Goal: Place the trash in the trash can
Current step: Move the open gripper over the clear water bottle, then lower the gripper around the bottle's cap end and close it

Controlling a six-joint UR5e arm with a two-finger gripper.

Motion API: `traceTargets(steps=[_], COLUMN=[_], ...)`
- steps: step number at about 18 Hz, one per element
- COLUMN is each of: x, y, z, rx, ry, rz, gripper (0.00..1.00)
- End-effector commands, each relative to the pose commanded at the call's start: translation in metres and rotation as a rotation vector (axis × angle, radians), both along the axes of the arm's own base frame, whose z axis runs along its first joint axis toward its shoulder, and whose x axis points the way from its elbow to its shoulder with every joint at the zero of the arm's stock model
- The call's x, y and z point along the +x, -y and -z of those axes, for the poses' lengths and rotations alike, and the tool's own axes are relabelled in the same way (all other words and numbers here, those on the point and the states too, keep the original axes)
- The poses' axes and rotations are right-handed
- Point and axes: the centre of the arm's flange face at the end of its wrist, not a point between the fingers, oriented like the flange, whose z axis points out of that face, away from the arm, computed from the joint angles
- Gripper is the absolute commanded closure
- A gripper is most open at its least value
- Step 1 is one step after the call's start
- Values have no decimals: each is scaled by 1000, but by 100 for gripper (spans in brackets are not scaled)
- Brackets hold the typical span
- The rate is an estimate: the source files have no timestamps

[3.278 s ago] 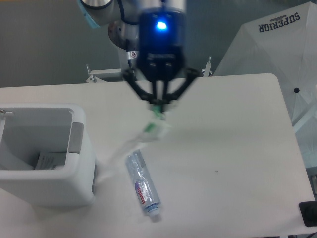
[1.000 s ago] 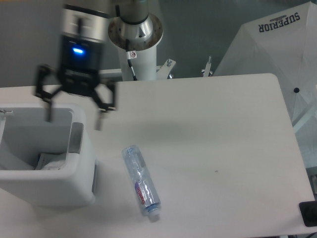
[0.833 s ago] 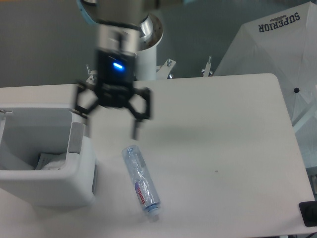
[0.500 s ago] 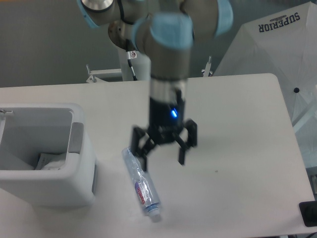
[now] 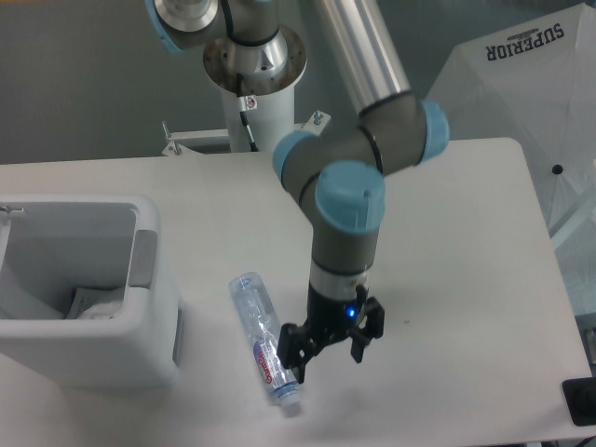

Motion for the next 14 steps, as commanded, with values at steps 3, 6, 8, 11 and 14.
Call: traceTargets(steps=[3,6,8,11,14], x=[3,-2,3,6,8], y=[-24,-30,-41,-45,-48], z=[22,38,50,53,62], rx=[-50,-73,-105,-108,-118], ry=[-35,-42,-64,-67,-60], rz=[13,9,17,22,15], gripper=[0,0,0,0,1])
